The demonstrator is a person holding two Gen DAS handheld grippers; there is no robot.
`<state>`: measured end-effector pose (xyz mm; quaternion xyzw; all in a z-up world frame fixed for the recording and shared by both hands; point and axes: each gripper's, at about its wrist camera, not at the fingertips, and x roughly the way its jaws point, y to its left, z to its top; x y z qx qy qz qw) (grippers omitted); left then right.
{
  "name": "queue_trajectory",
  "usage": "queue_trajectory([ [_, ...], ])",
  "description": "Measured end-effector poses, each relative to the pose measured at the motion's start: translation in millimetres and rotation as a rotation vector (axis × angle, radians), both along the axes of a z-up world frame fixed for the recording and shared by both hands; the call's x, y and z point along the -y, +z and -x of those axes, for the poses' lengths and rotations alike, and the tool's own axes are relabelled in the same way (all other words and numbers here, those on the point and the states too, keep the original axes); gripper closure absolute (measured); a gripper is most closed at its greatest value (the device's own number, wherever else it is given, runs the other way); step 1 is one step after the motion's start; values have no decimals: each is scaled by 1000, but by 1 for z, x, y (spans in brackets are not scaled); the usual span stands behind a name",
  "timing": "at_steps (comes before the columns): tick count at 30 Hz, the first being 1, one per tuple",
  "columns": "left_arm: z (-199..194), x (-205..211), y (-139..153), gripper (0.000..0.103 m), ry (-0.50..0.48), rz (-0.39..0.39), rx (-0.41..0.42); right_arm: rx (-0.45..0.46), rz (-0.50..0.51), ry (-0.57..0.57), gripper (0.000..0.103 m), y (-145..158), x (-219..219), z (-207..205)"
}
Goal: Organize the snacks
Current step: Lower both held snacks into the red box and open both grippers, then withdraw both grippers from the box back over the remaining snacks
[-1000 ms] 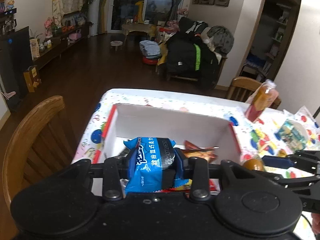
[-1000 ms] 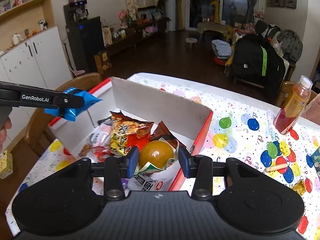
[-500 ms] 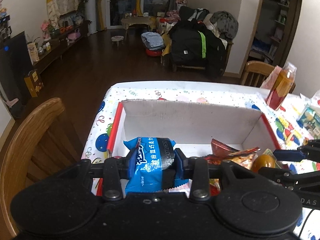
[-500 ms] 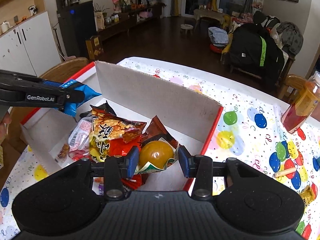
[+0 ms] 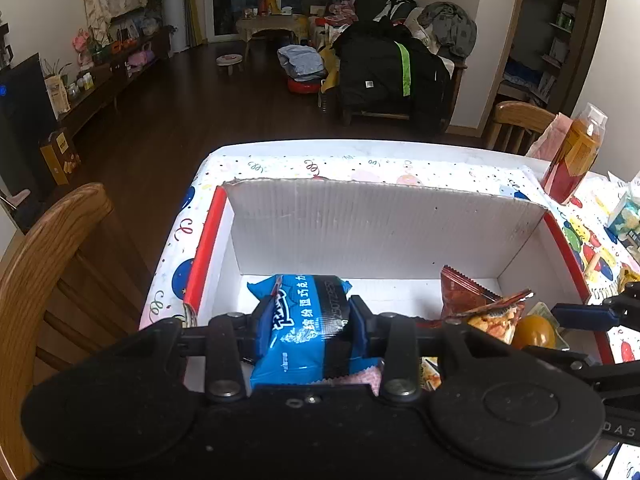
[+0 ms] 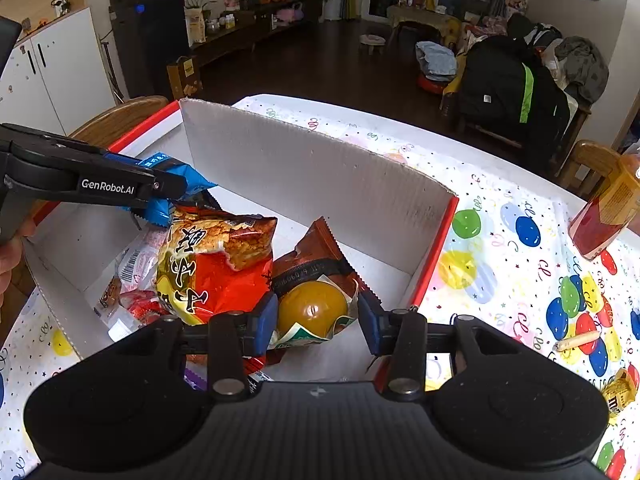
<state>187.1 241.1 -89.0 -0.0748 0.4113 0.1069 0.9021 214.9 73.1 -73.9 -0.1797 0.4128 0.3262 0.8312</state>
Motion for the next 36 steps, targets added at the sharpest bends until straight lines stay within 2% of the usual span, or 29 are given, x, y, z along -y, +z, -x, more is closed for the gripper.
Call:
queue_trajectory([
  [9,-3,4,3,63,10,-22,-15,-21,-13,-20,56,2,7,-2],
  [12,-1,6,6,57,21,-26,-15,-20,-27,-21,46,6,11,1],
  [14,2,6,9,39,29,-23,-4,-21,-39,-20,43,10,14,3],
  [17,7,6,14,37,28,-28,10,-19,-52,-19,39,15,18,7],
  [19,11,8,18,35,32,-28,13,-6,-54,-24,26,19,21,10],
  [22,17,11,24,26,33,-36,30,-5,-75,-32,24,27,27,13],
  [24,21,15,29,26,28,-44,41,-4,-91,-35,23,32,32,15],
  [27,26,21,37,23,22,-44,49,-8,-116,-38,12,39,42,17],
  [32,35,34,48,18,-3,-41,74,-13,-164,-45,10,52,59,24],
  [34,39,40,52,17,-16,-48,82,-10,-181,-46,0,57,66,27],
  [36,43,48,57,16,-32,-49,98,-6,-202,-45,0,63,74,31],
])
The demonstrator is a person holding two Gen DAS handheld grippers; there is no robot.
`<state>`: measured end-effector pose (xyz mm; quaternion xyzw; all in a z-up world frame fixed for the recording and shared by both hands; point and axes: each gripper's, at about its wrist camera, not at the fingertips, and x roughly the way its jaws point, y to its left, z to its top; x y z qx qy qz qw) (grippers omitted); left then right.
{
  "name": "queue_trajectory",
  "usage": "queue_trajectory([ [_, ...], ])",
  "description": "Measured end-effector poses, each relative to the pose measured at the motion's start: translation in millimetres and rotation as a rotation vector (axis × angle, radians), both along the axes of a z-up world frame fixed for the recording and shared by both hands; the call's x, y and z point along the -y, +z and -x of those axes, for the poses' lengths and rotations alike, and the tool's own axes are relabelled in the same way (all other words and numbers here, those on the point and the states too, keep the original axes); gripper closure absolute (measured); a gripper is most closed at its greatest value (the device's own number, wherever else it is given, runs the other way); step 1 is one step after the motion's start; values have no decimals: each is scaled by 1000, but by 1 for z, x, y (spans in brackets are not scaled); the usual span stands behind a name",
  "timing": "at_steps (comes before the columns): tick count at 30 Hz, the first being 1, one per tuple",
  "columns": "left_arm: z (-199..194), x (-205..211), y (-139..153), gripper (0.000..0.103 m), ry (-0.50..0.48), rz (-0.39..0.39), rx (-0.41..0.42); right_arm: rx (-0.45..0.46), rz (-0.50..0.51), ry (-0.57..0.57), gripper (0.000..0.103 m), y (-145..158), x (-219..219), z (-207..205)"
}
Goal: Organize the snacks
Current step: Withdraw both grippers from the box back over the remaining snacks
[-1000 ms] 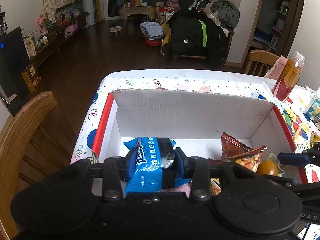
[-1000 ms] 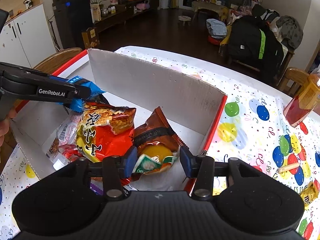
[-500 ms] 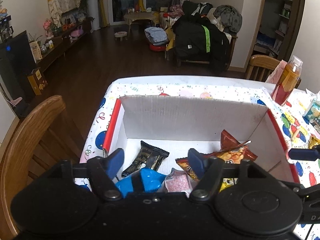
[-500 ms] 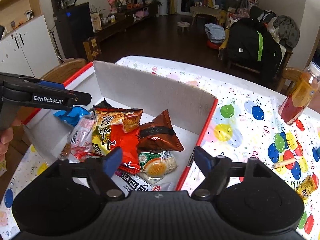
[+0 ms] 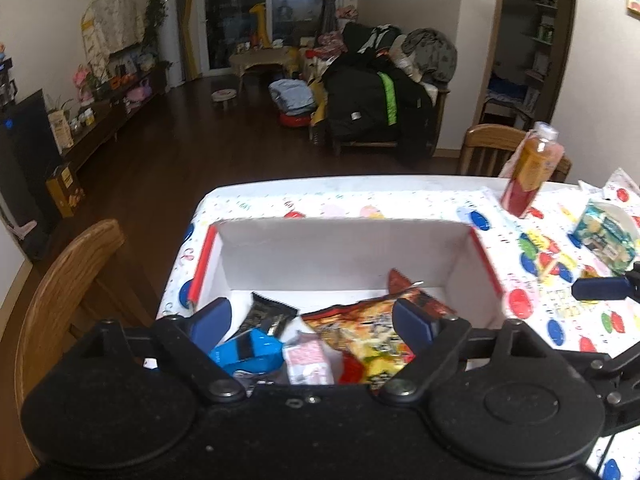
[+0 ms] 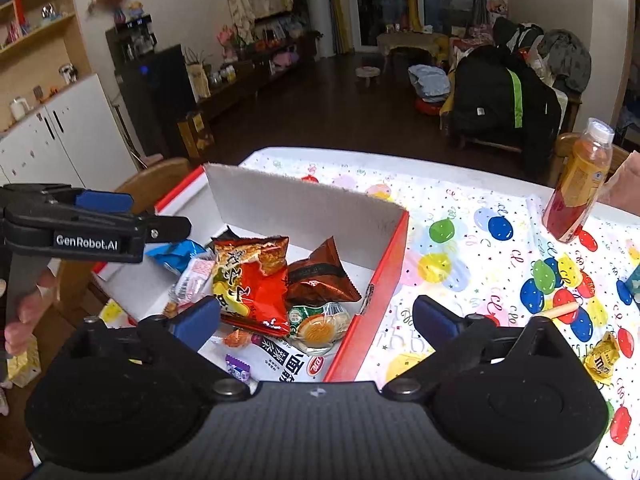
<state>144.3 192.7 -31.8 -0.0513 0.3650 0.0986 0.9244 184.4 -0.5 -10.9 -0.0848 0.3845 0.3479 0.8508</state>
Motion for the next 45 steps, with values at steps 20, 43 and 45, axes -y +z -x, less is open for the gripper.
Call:
queue_trajectory([
  [20,15,113,28,0,-143,40,131,83,-208,-83,0,32,123,19],
  [43,-63,251,-10,1,-238,51,101,68,-52,-273,0,-13,271,-45],
  [45,-77,261,-19,1,-244,40,89,60,-53,-284,0,-22,278,-56],
])
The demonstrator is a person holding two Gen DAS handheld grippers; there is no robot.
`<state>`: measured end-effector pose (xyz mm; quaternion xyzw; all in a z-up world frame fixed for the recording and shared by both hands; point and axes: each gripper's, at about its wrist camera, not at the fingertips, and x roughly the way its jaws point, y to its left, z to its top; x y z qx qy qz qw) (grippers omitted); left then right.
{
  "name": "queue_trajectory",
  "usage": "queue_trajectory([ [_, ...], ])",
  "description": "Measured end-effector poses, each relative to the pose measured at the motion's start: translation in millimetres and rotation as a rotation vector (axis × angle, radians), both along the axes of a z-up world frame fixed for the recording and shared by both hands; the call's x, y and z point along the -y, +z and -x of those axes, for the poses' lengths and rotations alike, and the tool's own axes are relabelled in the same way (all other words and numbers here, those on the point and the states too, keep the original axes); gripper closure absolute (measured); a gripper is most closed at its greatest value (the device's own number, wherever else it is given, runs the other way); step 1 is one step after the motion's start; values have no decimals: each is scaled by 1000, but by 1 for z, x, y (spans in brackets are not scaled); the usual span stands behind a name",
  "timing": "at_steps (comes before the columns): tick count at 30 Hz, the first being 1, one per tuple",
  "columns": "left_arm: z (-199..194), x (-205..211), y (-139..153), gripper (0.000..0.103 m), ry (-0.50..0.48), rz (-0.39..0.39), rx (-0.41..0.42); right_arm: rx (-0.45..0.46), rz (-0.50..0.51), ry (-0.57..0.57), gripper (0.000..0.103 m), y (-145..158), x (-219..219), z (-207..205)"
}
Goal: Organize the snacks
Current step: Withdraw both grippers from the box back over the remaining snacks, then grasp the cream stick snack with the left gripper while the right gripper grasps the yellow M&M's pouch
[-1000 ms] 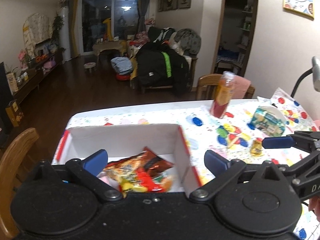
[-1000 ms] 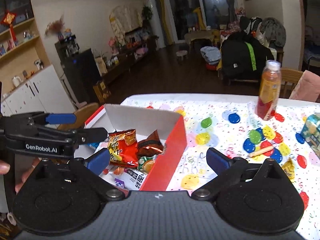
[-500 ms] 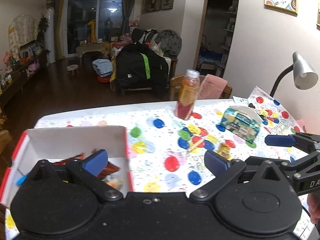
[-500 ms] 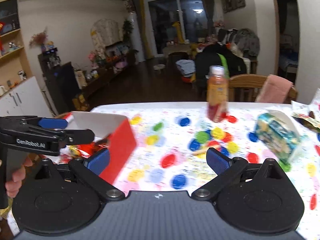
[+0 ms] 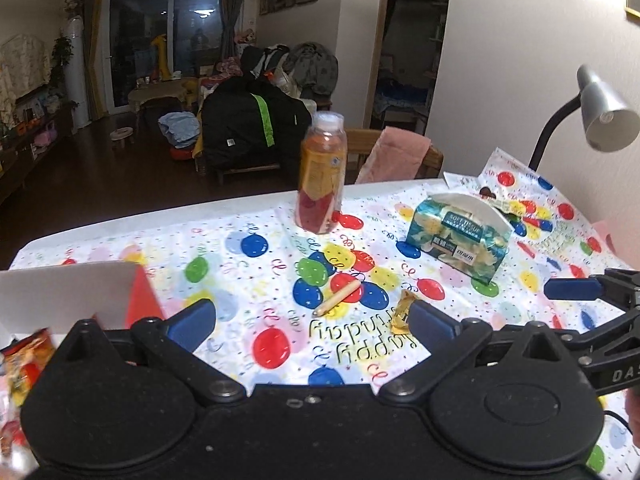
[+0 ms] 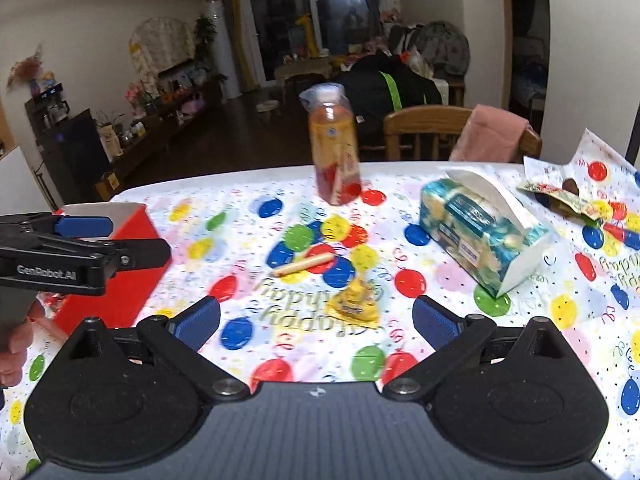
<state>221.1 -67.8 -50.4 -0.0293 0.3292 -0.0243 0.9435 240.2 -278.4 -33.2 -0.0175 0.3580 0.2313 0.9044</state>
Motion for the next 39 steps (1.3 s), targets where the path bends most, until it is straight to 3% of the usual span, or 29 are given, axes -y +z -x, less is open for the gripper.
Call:
queue_trajectory([
  [6,-44,18,-28,6,-31,-25,-46,-37,21,-19,0,-24,9,-28],
  [17,-111,36,-74,30,-124,-35,-150,-95,48,8,2,-66,-1,-76],
  [22,-135,41,-90,45,-170,-65,-186,-115,66,22,20,-81,-10,-92],
  [25,-146,44,-99,48,-193,-78,-200,-125,71,33,24,-87,-15,-99],
  [27,-152,46,-105,56,-211,-85,-211,-130,73,39,25,-92,-17,-102],
  [30,-158,49,-114,60,-224,-99,-228,-142,75,48,36,-97,-20,-107],
  [39,-166,53,-124,76,-254,-115,-243,-157,83,55,48,-106,-28,-113],
])
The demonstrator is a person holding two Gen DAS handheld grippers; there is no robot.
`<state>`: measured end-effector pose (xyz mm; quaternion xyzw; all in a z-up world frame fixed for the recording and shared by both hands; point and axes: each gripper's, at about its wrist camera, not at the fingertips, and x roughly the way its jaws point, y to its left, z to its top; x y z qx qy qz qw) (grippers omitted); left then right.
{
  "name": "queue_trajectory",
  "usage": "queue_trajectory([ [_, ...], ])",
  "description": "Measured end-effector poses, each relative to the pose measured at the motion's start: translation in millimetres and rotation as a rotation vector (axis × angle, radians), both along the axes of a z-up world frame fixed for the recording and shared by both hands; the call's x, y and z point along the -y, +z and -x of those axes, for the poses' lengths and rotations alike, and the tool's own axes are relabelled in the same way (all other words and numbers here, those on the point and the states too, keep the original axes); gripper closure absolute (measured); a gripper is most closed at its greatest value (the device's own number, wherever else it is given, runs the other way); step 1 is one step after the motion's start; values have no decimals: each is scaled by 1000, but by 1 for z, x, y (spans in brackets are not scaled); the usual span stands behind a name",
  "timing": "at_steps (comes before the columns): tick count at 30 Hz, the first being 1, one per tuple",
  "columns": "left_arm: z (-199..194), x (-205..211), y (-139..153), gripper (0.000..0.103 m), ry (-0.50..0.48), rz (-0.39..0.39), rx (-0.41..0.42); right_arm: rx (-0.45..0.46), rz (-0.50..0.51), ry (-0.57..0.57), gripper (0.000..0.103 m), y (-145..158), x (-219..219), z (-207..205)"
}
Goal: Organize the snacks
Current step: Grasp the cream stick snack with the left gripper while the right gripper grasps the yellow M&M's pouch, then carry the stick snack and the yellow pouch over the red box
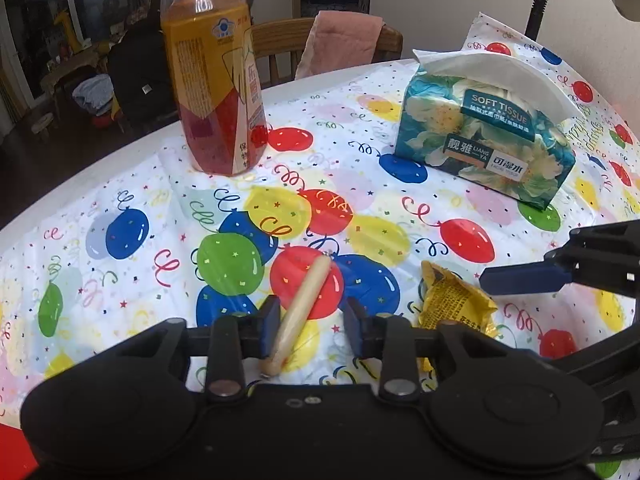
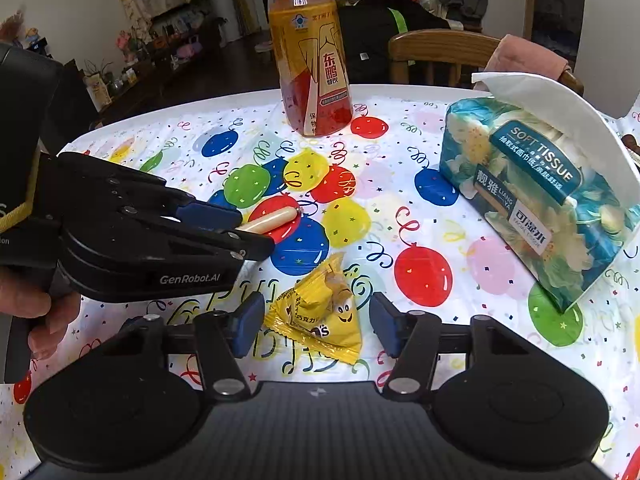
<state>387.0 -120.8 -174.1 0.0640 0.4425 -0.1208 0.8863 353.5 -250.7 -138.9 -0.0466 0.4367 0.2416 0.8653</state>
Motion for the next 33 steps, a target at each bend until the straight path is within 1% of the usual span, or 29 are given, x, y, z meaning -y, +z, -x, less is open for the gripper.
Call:
queue_trajectory([
  [3,0,0,-2,83,-4,0,-4,-10,-1,-1,53,-3,-3,-2],
  [5,1,1,-2,94,-7,5,-8,-12,5,-5,58,-4,-4,-2],
  [6,2,1,-1,95,-7,7,-11,-16,5,-7,64,-5,-5,-2],
  [8,3,2,-1,95,2,7,-9,-23,-5,-15,66,-4,-4,-2],
  [9,5,2,-1,95,8,11,-12,-24,-6,-16,70,-3,-4,-2],
  [16,17,-9,4,96,77,78,-37,-13,-4,-9,72,4,-4,10],
  [22,39,-14,12,96,112,84,-36,-2,-4,5,72,17,-1,28],
  [27,64,-21,25,96,151,112,-36,7,-7,25,72,33,-1,49],
  [33,97,-30,48,96,178,131,-28,14,-24,57,72,57,-6,74],
])
